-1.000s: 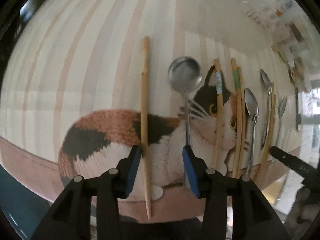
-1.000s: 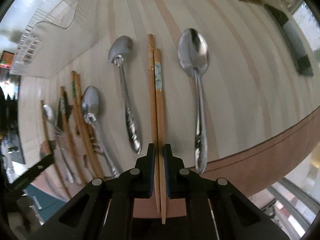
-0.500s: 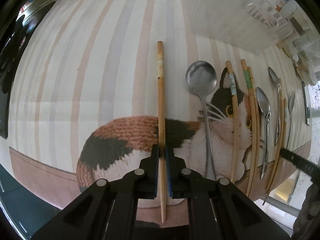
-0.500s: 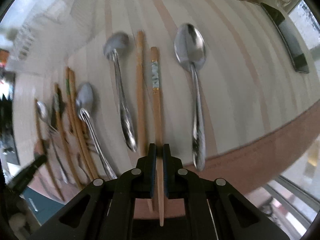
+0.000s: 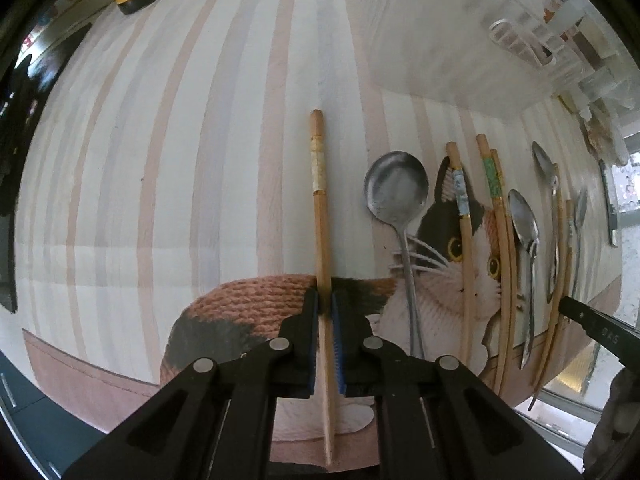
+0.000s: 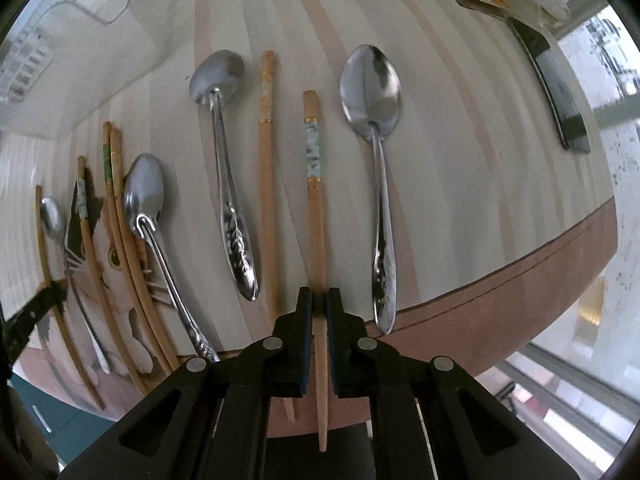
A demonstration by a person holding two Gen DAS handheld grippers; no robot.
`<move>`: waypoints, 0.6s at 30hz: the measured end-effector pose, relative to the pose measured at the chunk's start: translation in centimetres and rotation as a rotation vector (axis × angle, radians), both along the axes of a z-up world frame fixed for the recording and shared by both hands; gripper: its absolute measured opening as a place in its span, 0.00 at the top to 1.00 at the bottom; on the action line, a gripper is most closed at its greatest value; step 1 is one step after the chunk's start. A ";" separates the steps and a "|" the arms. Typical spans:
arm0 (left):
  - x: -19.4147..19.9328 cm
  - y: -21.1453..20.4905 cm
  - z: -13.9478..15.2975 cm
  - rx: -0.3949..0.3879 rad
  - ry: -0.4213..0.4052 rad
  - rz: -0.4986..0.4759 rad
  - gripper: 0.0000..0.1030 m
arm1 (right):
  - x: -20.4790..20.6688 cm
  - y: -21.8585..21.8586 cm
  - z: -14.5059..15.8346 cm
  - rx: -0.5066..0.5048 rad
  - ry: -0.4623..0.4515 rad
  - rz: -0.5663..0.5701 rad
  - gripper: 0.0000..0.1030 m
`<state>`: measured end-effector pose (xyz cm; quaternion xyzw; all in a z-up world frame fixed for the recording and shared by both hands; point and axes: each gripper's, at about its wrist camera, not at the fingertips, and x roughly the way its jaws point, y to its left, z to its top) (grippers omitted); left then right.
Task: Organize utensils
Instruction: 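Carry both chopsticks into the clear plastic basket and open both tools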
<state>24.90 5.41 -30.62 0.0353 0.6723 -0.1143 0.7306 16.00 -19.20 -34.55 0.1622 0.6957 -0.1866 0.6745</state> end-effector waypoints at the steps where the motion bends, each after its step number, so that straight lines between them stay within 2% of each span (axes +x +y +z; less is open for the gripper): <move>1: 0.5 -1.2 0.2 0.006 -0.010 0.003 0.96 | -0.3 -0.2 -0.1 0.001 -0.010 -0.007 0.94; 4: 0.8 -1.4 3.6 0.008 -0.060 0.005 0.96 | -1.7 -1.2 1.1 0.005 -0.045 -0.042 0.94; 8: 1.4 -1.3 9.3 -0.017 -0.154 0.009 0.96 | -1.6 -1.8 6.2 0.021 -0.148 -0.043 0.94; 11: 2.7 -1.7 14.0 -0.066 -0.216 0.016 0.96 | -0.7 -1.6 9.9 0.050 -0.238 -0.024 0.94; 16: 6.6 -3.7 20.1 -0.175 -0.271 0.016 0.96 | 6.0 -1.8 15.7 0.139 -0.373 0.051 0.94; 18: 8.7 -4.8 21.3 -0.209 -0.268 0.019 0.96 | 9.0 -2.2 17.7 0.174 -0.420 0.081 0.94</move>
